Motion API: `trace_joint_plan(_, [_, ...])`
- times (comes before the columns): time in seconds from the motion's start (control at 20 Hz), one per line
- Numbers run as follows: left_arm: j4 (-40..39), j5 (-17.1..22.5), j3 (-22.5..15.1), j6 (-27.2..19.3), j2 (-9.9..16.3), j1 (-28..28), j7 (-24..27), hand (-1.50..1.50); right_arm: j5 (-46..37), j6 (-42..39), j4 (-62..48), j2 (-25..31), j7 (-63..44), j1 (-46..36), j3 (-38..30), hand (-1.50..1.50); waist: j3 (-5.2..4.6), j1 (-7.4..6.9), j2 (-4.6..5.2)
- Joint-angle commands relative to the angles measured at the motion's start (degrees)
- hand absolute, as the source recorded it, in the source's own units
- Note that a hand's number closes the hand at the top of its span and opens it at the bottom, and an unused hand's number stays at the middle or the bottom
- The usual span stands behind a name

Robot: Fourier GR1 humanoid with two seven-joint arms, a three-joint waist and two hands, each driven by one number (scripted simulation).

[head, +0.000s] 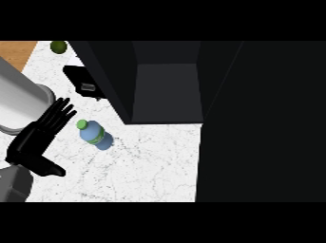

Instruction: Pick up the bottled water, place it into the cabinet and close the cabinet

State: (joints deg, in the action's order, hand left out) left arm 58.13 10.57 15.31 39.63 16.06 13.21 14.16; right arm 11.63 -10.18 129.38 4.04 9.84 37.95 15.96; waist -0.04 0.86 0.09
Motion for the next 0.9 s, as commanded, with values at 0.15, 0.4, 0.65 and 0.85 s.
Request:
trace_joint_plan(0.15, [-18.1,-5.2,-0.3,-2.1,-0.1,8.8,6.6,-1.50,-2.0,1.9,2.3,-0.7,-1.2,1.0,3.2,-1.50,-0.04,0.34,0.08])
trace_joint_plan(0.4, [-26.8,-5.8,0.2,-1.0,-0.1,11.1,10.5,-1.50,1.9,2.4,1.7,0.1,-3.8,-2.9,-0.2,-1.50,-0.03,0.07,0.14])
trace_joint_plan(0.65, [-39.3,-9.2,0.0,0.5,2.3,16.1,17.4,-1.50,-0.5,1.5,-0.3,0.4,-0.9,-1.3,1.8,-1.50,-0.15,1.09,0.52])
trace_joint_plan(0.85, [-40.1,-10.6,-1.2,-1.1,0.5,16.3,21.0,-1.50,0.9,0.4,-1.2,1.2,0.8,-1.7,-0.1,-1.50,-0.11,0.73,0.38])
